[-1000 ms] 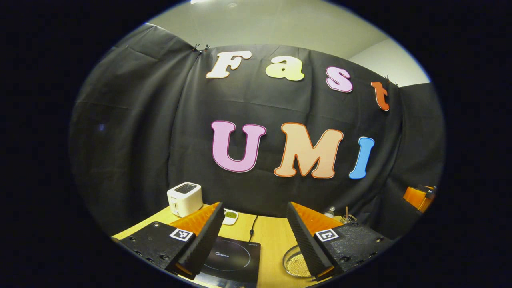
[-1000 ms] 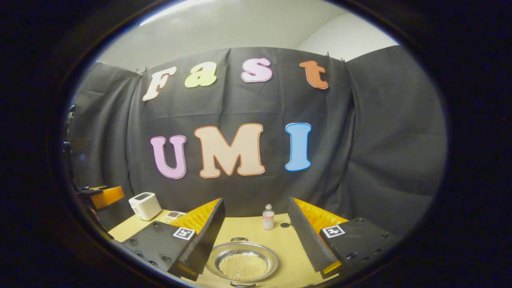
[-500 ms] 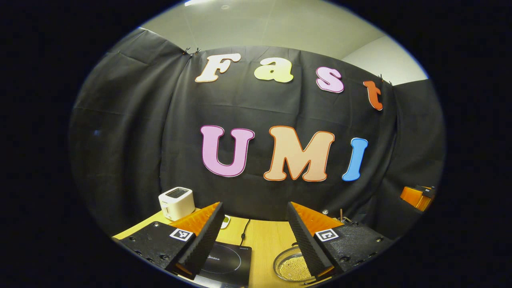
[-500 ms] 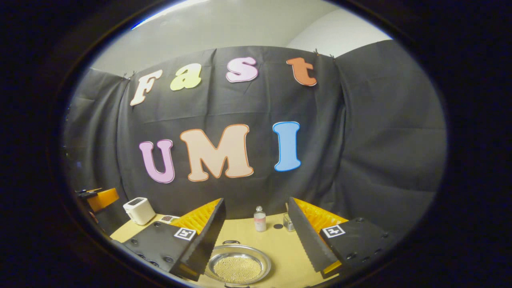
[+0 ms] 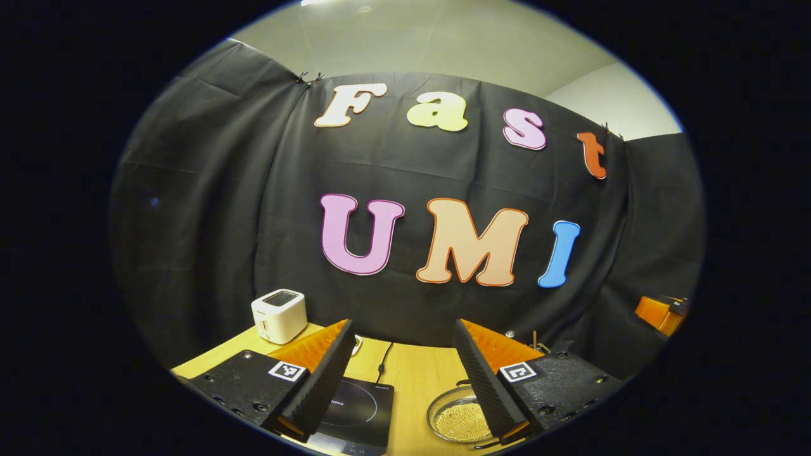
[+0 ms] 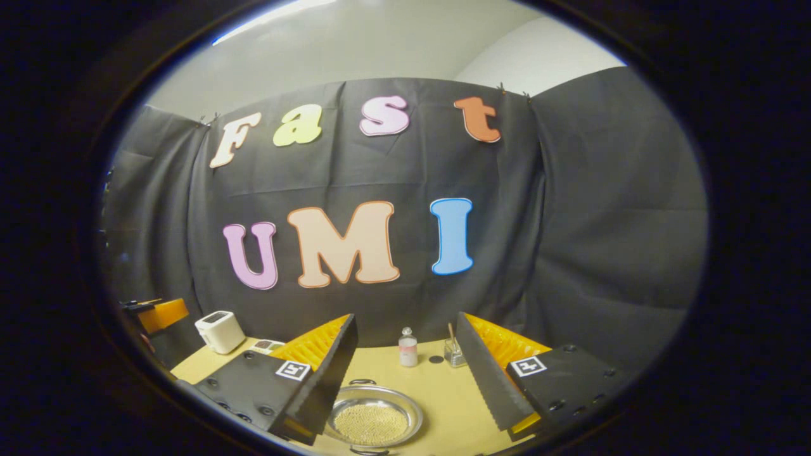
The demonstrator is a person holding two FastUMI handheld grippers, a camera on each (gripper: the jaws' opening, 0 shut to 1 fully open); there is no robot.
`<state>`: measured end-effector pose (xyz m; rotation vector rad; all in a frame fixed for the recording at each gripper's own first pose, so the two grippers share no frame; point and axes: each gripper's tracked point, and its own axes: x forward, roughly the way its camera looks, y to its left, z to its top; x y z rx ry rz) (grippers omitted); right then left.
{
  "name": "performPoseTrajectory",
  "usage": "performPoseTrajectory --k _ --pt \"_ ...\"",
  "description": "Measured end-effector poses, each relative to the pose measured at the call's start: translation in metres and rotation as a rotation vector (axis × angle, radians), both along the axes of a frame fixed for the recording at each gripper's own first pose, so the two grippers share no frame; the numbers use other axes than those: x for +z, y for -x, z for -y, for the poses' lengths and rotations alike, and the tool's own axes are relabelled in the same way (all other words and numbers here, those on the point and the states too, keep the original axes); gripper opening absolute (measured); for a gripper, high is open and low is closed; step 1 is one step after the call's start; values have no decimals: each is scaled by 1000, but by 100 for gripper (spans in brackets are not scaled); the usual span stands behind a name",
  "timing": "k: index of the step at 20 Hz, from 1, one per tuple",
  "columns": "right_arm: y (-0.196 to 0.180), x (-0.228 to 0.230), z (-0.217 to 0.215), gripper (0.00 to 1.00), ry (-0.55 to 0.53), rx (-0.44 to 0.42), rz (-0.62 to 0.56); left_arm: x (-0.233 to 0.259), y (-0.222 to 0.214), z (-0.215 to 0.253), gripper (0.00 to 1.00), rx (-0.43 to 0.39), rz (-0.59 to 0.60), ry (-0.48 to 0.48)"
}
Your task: First push the handle of the pot to place it horizontally, then grasp the pot with both hands and set it on the induction cooktop.
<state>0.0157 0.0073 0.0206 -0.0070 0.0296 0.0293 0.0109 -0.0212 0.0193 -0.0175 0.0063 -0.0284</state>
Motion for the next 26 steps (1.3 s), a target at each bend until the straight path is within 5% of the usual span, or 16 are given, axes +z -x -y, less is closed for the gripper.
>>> performPoseTrajectory --k 13,16,20,23,26 --pt "36 -91 -55 92 -66 105 -210 -16 34 -54 92 108 -42 -36" --pt "45 -136 -69 71 -107 127 -326 -19 37 -59 92 106 -50 -46" --pt "50 -176 -74 68 -135 128 -425 -19 35 -63 96 108 -49 -62" --pt "53 -210 -78 37 -164 134 -513 -17 33 -64 92 112 -43 -69" --pt "58 -240 -83 37 -135 163 -586 -19 32 -63 92 114 -46 -73"
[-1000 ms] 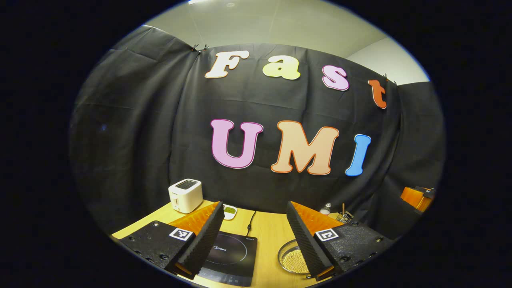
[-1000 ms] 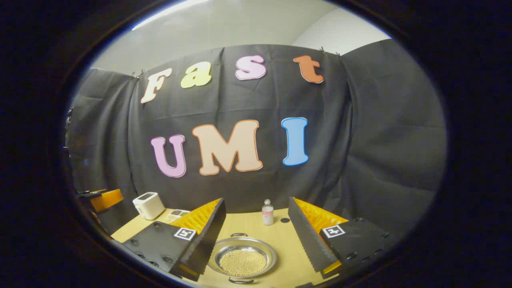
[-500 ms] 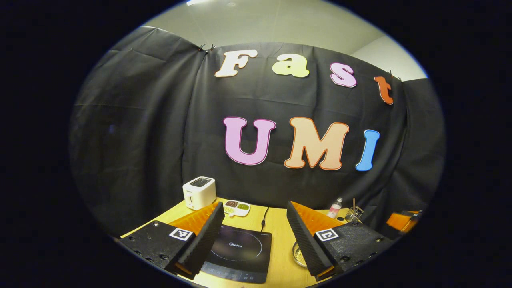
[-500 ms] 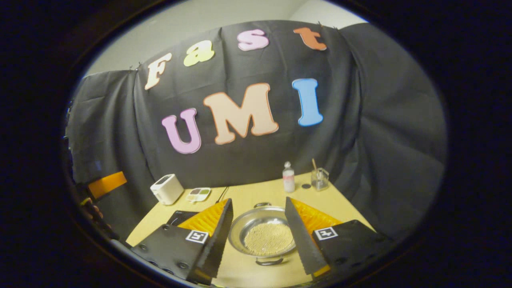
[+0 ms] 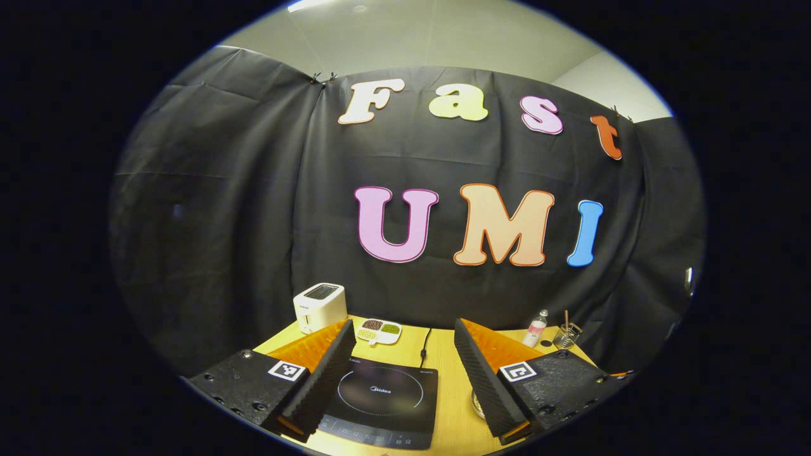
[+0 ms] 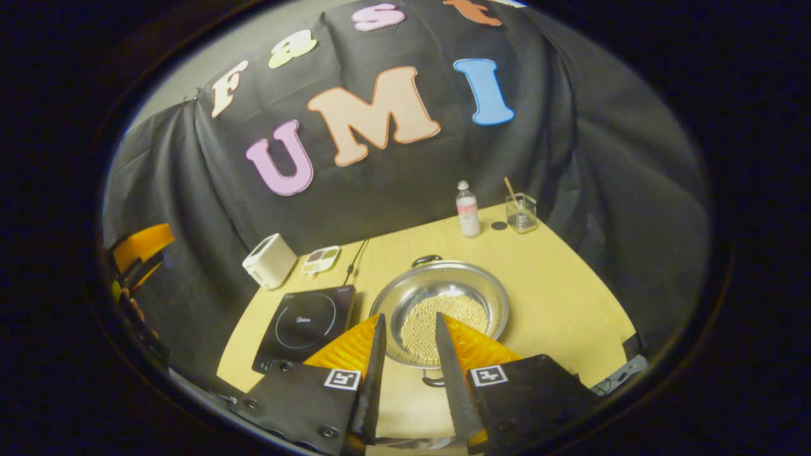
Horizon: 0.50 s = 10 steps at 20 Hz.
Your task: First push the handle of the pot to place it horizontally, then grasp the pot with both hands and set it on the induction cooktop.
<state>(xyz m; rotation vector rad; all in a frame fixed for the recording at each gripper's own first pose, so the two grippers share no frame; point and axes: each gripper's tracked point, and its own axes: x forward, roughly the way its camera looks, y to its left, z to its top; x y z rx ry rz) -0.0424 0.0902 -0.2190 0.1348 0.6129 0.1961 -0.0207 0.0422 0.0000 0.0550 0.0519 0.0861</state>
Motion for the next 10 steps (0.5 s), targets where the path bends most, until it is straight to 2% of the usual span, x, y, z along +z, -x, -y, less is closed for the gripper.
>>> performPoseTrajectory --k 1,2,4,6,7,10 --pt "0 -10 -1 36 34 24 -15 0 0 0 92 1 -1 1" --pt "-3 -29 -3 48 52 34 -35 0 0 -1 92 2 -3 2" --pt "6 -32 -5 1 48 39 -100 -2 1 -2 96 7 -5 1" --pt "8 -55 -11 0 16 44 -144 -2 1 -4 92 15 -7 -3" --pt "8 -63 -13 3 7 50 -168 -2 2 -5 95 19 -9 -5" --pt "12 -85 -19 0 -20 66 -223 -3 3 -9 95 31 -12 -13"
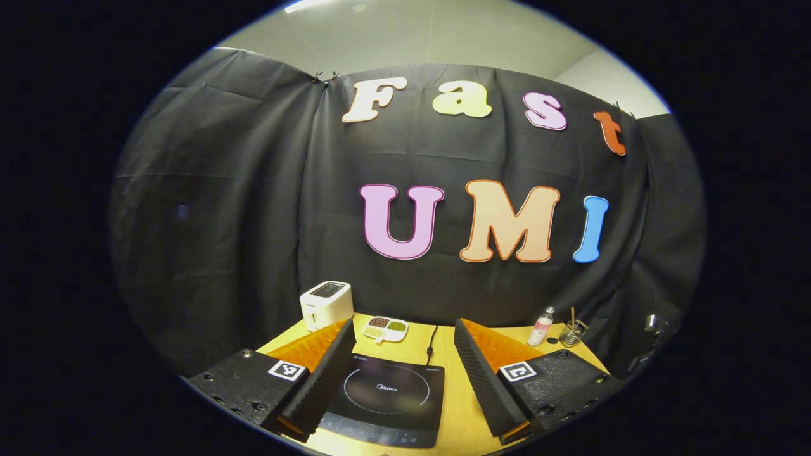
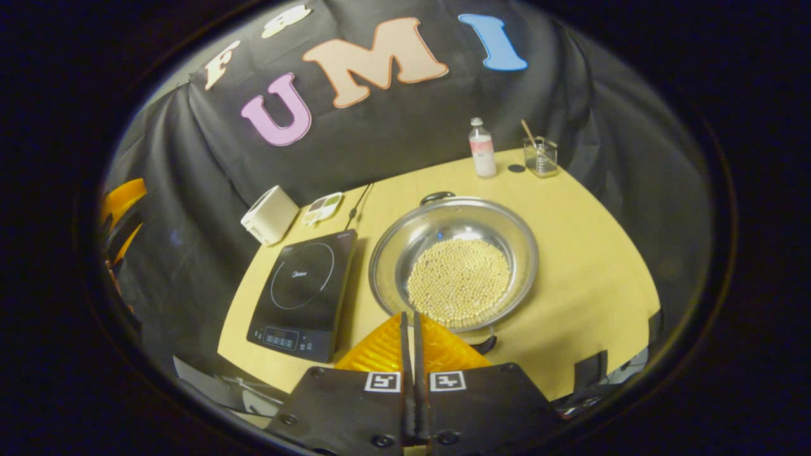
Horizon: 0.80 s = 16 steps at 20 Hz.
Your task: First push the handle of the pot to place it horizontally, then grasp the pot with both hands and set it on the induction cooktop.
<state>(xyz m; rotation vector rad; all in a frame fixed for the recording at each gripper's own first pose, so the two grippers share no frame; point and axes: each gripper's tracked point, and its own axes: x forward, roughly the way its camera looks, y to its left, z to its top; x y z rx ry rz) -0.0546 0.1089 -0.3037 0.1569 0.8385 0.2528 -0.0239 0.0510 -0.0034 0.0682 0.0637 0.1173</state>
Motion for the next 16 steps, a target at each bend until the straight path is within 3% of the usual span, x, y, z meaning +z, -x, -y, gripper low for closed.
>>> performPoseTrajectory --k 2,9,10,16 --pt "2 -13 -4 0 2 18 -30 -1 1 -1 92 6 -5 -1" --pt "16 -61 -16 0 22 96 -167 -5 2 -4 96 25 -10 12" --pt "17 -67 -17 3 25 104 -187 -5 3 -4 92 28 -12 13" --pt "18 -96 -11 3 49 98 -273 -11 3 -8 92 50 -28 21"
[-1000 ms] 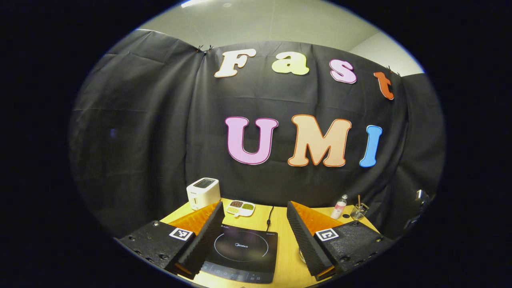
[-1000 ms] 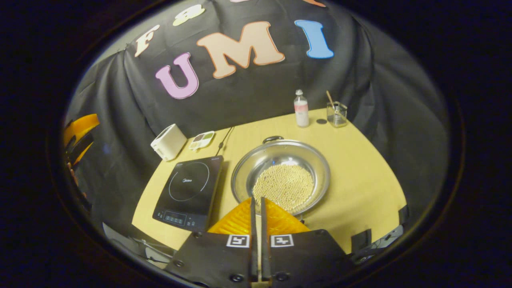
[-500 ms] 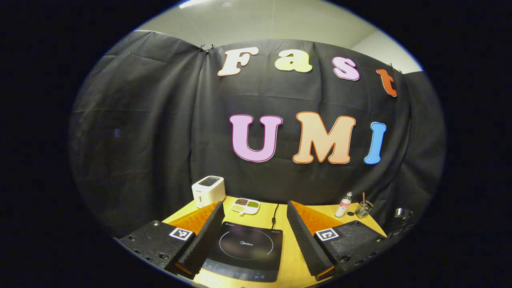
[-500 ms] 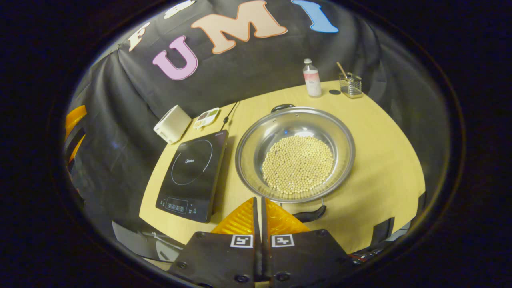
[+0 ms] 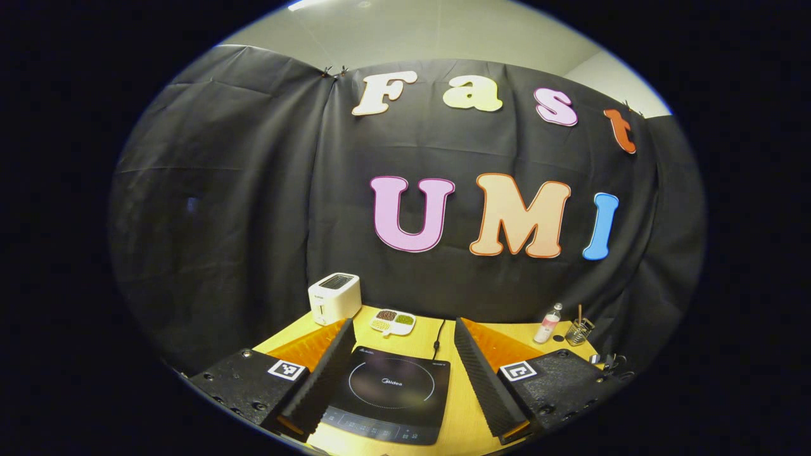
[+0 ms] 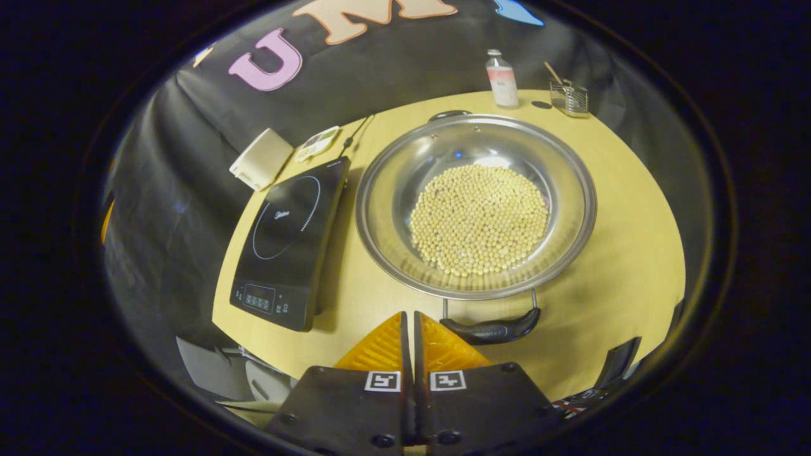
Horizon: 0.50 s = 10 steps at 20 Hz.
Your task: First push the handle of the pot to place it horizontally, then grasp the pot with both hands and set it on the induction cooktop.
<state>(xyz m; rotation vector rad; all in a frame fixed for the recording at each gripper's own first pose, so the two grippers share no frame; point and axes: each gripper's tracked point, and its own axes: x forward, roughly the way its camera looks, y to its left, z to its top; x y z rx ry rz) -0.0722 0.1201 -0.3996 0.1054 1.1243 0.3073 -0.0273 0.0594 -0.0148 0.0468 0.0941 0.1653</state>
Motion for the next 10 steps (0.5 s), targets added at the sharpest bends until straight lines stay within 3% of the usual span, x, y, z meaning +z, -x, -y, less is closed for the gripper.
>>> performPoseTrajectory --k 10 --pt "-10 -12 20 0 57 -26 -32 -5 -3 3 93 20 -15 4"
